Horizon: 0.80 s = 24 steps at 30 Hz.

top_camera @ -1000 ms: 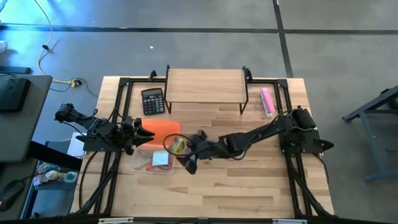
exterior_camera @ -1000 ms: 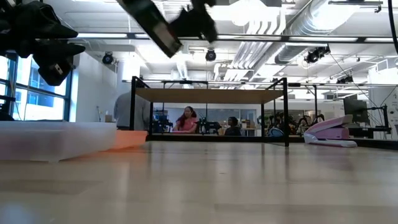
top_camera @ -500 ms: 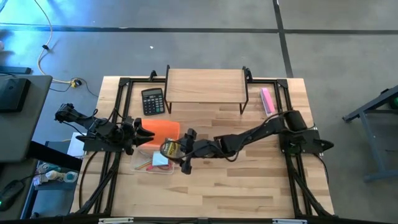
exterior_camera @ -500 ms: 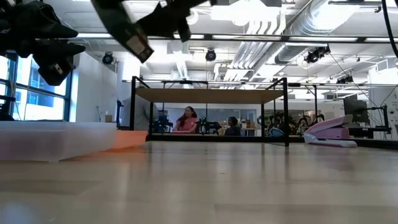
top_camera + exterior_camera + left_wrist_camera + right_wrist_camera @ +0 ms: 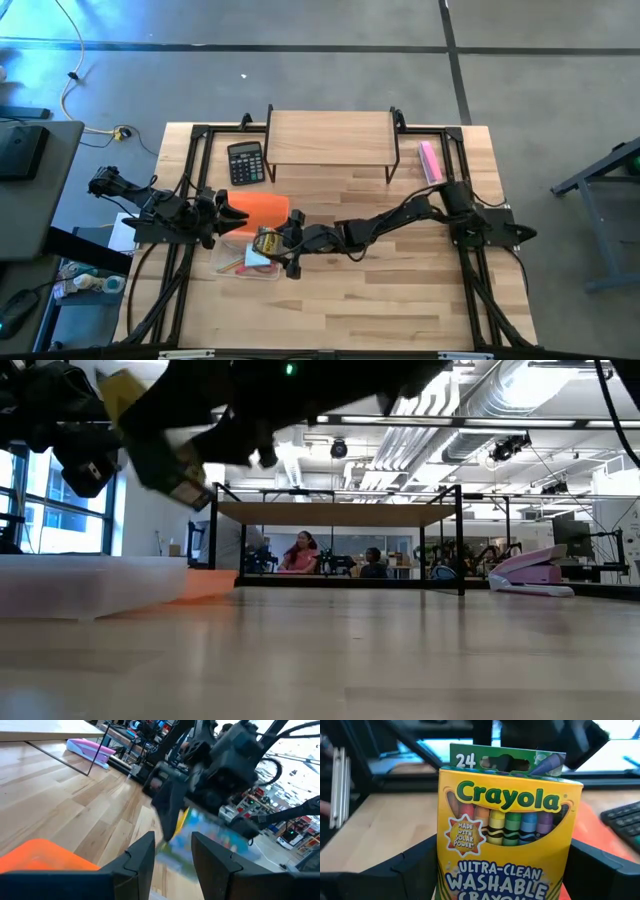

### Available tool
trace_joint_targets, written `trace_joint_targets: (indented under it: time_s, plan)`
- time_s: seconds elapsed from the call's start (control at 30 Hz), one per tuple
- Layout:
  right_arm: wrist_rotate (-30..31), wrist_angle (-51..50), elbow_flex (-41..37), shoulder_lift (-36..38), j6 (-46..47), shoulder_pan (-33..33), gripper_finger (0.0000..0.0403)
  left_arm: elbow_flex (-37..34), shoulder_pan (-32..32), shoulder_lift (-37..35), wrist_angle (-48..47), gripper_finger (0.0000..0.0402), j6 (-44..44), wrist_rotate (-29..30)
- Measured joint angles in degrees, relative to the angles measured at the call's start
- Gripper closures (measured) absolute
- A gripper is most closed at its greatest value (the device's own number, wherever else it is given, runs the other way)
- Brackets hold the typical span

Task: Pack school essentials
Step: Put the yellow crayon box into the supply box

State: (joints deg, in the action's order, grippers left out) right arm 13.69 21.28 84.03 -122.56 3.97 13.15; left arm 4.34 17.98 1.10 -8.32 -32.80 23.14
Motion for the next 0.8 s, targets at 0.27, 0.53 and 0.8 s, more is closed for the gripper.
trace_joint_targets:
  time_s: [0.27, 0.53, 0.8]
  plan:
    - [-4.3, 4.33, -0.04, -3.7, -1.18, -0.79, 0.0071, 0.0, 0.01, 0.0, 0.0, 0.0284, 0.0, 0.0]
    - [-4.37, 6.5, -0.09, -6.0, -2.19, -1.67, 0.0071, 0.0, 0.0, 0.0, -0.02, 0.0284, -0.01, 0.0]
    - [-4.65, 7.23, 0.0, -5.82, -4.11, -2.03, 0.0071, 0.0, 0.0, 0.0, 0.0, 0.0284, 0.0, -0.02]
